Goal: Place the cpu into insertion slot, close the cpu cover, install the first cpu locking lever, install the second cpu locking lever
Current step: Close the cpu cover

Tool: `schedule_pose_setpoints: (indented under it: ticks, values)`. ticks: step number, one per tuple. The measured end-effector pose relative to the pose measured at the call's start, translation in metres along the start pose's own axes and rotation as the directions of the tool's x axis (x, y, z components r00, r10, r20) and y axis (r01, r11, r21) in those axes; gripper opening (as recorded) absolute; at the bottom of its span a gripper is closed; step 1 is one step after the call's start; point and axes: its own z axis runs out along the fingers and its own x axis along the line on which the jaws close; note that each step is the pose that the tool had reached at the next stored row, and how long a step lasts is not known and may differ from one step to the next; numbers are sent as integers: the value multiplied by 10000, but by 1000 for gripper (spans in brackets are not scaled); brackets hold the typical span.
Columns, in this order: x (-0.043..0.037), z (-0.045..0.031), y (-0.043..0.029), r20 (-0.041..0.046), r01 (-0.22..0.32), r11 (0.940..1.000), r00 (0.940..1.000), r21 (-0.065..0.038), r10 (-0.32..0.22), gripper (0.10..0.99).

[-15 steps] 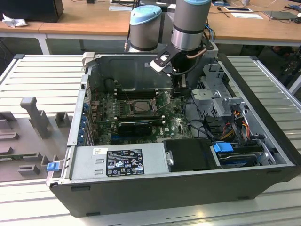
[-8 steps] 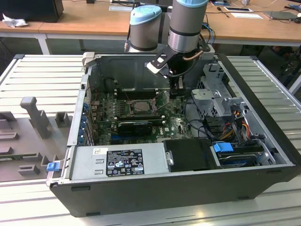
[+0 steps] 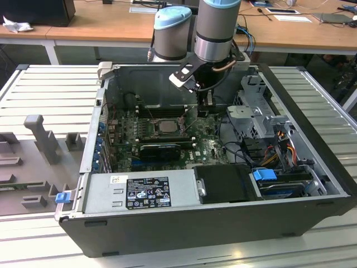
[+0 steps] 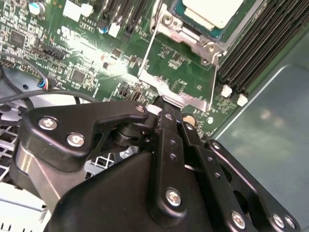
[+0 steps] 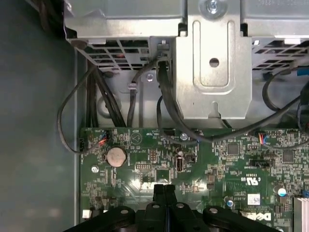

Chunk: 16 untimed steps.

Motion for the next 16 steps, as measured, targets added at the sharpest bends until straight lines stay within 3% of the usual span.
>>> schedule_pose_setpoints:
  ticks: [4, 6, 16]
  values:
    - [0, -16, -82, -3, -1, 10000, 10000, -1, 1, 106]
    - [-1, -19, -167, -2, -2, 10000, 10000, 0, 2, 106]
    - [-1, -21, -257, -3, -1, 10000, 10000, 0, 1, 106]
